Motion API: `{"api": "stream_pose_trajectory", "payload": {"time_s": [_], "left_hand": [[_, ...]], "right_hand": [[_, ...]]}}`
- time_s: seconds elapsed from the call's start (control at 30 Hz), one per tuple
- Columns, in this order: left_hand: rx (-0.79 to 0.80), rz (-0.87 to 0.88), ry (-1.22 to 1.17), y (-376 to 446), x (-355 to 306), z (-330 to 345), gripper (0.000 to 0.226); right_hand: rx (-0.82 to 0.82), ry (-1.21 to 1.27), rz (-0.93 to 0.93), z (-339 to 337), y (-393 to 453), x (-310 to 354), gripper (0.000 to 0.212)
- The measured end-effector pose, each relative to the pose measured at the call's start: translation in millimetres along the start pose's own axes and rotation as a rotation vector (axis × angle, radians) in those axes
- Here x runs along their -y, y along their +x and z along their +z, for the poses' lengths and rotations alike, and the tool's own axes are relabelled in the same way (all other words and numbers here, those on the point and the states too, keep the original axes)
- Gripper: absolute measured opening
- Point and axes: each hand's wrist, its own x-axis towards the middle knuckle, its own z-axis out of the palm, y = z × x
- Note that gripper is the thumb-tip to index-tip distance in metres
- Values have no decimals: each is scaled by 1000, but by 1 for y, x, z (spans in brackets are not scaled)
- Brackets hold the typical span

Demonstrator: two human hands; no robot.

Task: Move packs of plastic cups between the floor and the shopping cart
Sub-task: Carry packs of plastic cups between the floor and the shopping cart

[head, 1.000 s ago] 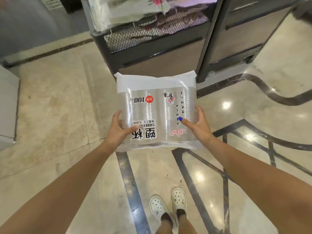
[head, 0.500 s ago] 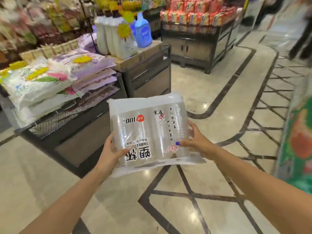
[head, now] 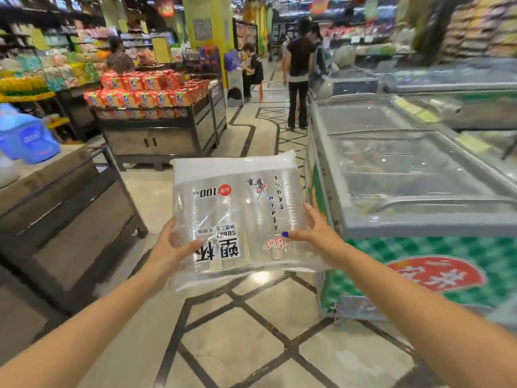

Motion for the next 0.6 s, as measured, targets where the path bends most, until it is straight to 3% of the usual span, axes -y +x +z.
{"api": "stream_pose_trajectory", "payload": {"time_s": [0.13,0.33,0.5,0.6], "left_hand": [[180,72,37,76,-29,115,107],[444,157,1,160,-45,308,94],[711,183,18,224,-59,475,102],[808,213,39,240,-63,571,90]], "right_hand": [[-255,3,-40,-108,-12,3,111],[-570,-8,-65,-262,-36,7,123],[-844,-33,-60,-380,-66,2,107],[-997,-68,-25,-438,-87,-9,100]]}}
